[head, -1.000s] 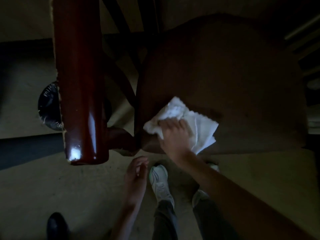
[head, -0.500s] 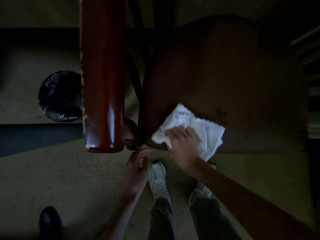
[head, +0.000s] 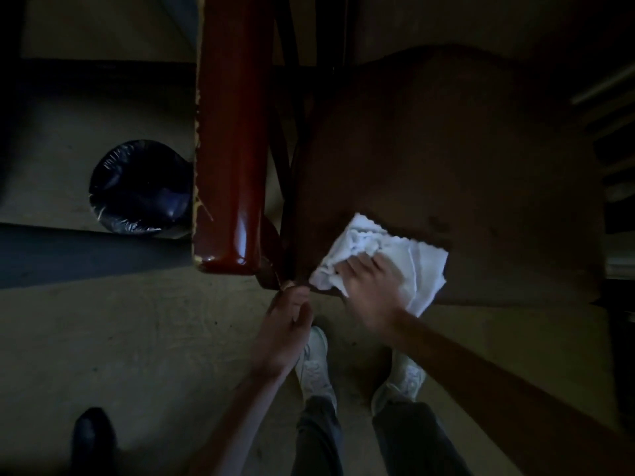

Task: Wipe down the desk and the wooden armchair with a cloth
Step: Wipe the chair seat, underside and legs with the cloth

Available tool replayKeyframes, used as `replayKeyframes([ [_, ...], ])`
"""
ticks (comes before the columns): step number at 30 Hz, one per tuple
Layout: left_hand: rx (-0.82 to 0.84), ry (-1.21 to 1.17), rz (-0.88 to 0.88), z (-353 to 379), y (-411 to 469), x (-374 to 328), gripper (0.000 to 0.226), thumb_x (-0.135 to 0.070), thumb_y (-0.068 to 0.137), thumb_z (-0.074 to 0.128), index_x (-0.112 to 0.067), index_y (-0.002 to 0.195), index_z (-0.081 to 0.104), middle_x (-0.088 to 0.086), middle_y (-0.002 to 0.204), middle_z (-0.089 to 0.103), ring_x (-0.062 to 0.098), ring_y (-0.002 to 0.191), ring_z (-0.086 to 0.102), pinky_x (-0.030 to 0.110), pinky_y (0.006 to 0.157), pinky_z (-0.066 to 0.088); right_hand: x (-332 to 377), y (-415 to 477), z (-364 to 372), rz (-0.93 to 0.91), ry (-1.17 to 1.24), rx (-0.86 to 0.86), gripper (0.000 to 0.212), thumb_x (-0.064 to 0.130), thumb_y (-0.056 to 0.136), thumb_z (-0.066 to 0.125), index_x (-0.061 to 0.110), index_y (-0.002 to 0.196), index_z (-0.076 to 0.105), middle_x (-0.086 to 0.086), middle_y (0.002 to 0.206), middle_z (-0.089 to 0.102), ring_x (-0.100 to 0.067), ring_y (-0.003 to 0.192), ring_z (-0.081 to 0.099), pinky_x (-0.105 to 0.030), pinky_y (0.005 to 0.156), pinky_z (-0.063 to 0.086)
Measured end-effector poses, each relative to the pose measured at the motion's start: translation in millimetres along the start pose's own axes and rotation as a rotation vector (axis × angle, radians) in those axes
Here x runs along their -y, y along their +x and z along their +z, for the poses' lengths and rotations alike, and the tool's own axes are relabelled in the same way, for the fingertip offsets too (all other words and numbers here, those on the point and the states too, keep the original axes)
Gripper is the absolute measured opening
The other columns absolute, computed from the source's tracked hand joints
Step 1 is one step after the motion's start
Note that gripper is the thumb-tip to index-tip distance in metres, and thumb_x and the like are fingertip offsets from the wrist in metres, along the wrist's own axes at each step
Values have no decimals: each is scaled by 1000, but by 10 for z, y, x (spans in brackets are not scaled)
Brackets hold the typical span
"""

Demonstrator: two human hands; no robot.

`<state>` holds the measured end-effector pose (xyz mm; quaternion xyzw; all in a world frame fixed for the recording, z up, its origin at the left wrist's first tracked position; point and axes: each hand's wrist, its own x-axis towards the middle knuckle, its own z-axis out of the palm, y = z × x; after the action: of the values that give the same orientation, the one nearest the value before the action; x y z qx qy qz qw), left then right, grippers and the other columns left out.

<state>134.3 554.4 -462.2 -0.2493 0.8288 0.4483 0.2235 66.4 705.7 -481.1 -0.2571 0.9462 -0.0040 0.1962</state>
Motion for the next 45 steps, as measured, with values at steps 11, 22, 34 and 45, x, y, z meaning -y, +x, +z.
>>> replayKeyframes([
  [11, 111, 47, -39, 90, 130, -135, 37, -13, 94, 50, -11, 130, 48, 5, 130, 50, 24, 118, 52, 35, 98, 43, 64, -24, 60, 27, 39, -81, 33, 31, 61, 82, 18, 89, 73, 0, 85, 72, -21, 85, 68, -33, 83, 46],
  [22, 86, 0, -11, 212, 58, 40, 53, -12, 93, 51, -18, 143, 35, -1, 140, 38, 13, 121, 50, 36, 99, 45, -171, 797, -34, 169, 115, -330, 27, 30, 83, 62, 13, 103, 66, -8, 97, 71, -28, 95, 63, -43, 87, 40],
  [34, 104, 18, 3, 81, 69, -33, 49, -10, 93, 49, -20, 141, 39, -1, 141, 45, 15, 122, 51, 40, 102, 45, -297, 538, -146, -128, -28, -64, 25, 30, 87, 53, 22, 108, 64, -1, 107, 68, -21, 101, 62, -40, 94, 40],
  [45, 62, 15, -47, 100, 137, -82, 64, -1, 89, 48, -16, 148, 29, 1, 137, 52, 18, 123, 52, 34, 101, 43, -103, -31, 189, -125, -38, -54, 34, 33, 61, 79, 19, 92, 73, 0, 87, 70, -22, 86, 66, -38, 85, 39],
])
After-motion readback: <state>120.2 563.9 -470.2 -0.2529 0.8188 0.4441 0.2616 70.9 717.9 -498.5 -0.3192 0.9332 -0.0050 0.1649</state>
